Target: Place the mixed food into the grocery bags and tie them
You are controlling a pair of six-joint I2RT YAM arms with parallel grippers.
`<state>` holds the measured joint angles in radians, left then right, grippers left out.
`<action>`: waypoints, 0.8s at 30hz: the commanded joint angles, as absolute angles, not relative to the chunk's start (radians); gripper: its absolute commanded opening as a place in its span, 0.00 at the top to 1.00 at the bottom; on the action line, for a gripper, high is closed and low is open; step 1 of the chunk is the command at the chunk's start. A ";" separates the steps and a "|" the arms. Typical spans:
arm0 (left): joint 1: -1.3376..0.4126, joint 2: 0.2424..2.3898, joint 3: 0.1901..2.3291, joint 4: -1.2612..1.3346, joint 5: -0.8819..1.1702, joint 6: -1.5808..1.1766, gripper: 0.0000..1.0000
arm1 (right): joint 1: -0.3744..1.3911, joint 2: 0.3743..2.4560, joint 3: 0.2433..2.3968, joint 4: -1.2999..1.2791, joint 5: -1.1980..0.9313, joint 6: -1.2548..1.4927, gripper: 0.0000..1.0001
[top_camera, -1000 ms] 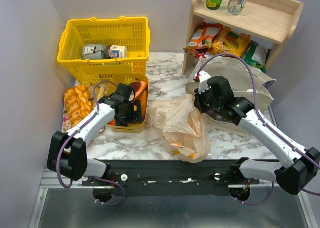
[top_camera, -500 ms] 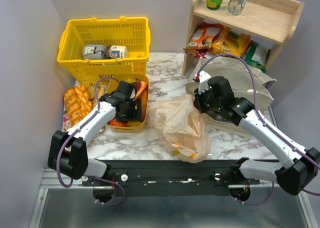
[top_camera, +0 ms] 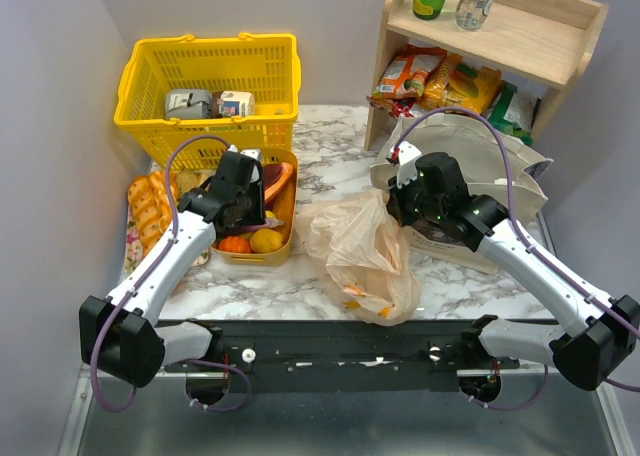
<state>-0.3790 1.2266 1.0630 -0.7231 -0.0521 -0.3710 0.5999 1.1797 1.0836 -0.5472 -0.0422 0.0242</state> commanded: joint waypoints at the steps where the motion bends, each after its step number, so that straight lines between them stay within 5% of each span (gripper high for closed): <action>1: -0.376 1.255 1.035 -0.776 -0.029 -0.343 0.53 | 0.594 1.175 1.081 -0.532 -0.066 0.011 0.95; 14: -0.377 1.169 0.864 -0.620 0.029 -0.833 0.01 | 0.594 1.173 1.077 -0.519 -0.138 0.011 0.94; 24: -0.377 1.244 0.850 -0.586 0.008 -1.009 0.01 | 0.594 1.123 1.043 -0.495 -0.161 0.011 0.93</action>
